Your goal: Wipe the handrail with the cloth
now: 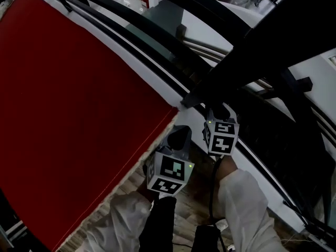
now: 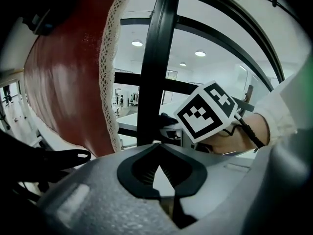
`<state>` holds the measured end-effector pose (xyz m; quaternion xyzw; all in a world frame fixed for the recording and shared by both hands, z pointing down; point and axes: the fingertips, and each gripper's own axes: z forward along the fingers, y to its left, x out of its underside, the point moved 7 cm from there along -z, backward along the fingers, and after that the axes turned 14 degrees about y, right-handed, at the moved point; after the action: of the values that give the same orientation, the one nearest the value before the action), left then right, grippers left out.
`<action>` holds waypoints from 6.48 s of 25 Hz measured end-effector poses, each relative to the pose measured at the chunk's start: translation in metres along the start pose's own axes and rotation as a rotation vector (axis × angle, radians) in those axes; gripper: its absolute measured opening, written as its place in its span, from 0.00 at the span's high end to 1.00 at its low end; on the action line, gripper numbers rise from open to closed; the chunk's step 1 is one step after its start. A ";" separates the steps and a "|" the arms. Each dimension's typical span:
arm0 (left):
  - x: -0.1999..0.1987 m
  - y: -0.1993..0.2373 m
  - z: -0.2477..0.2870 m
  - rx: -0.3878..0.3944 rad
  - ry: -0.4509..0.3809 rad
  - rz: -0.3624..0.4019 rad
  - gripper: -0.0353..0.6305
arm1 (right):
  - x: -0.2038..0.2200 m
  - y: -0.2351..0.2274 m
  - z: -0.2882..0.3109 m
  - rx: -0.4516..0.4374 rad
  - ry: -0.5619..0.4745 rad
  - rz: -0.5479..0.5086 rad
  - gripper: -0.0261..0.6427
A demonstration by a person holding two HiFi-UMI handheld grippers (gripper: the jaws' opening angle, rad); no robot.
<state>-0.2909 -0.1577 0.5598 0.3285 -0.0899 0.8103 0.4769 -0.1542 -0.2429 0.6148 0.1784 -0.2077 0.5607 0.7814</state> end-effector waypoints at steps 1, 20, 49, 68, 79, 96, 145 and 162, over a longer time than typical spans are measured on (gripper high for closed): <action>0.000 0.001 0.000 0.000 0.002 -0.003 0.94 | 0.000 0.001 0.000 0.005 0.000 -0.001 0.82; 0.019 -0.022 -0.008 0.014 0.035 -0.022 0.94 | 0.035 -0.025 -0.018 0.040 0.020 0.053 0.82; 0.027 -0.235 0.038 0.149 0.089 0.165 0.94 | 0.235 -0.204 -0.128 0.184 0.054 0.283 0.81; 0.043 -0.390 0.071 0.233 0.119 0.272 0.94 | 0.368 -0.307 -0.206 0.263 0.052 0.387 0.81; 0.053 -0.498 0.088 0.280 0.099 0.323 0.94 | 0.453 -0.379 -0.254 0.312 0.063 0.427 0.81; 0.074 -0.684 0.134 0.369 0.093 0.373 0.94 | 0.592 -0.505 -0.344 0.405 0.050 0.477 0.81; 0.097 -0.805 0.130 0.471 0.133 0.396 0.94 | 0.775 -0.631 -0.509 0.782 0.173 0.616 0.82; 0.039 -0.509 -0.005 0.323 0.125 0.280 0.94 | 0.510 -0.265 -0.374 0.312 0.216 0.548 0.82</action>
<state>0.1175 0.1423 0.4947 0.3341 0.0261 0.8913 0.3053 0.2895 0.2761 0.5528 0.1731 -0.0757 0.7906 0.5824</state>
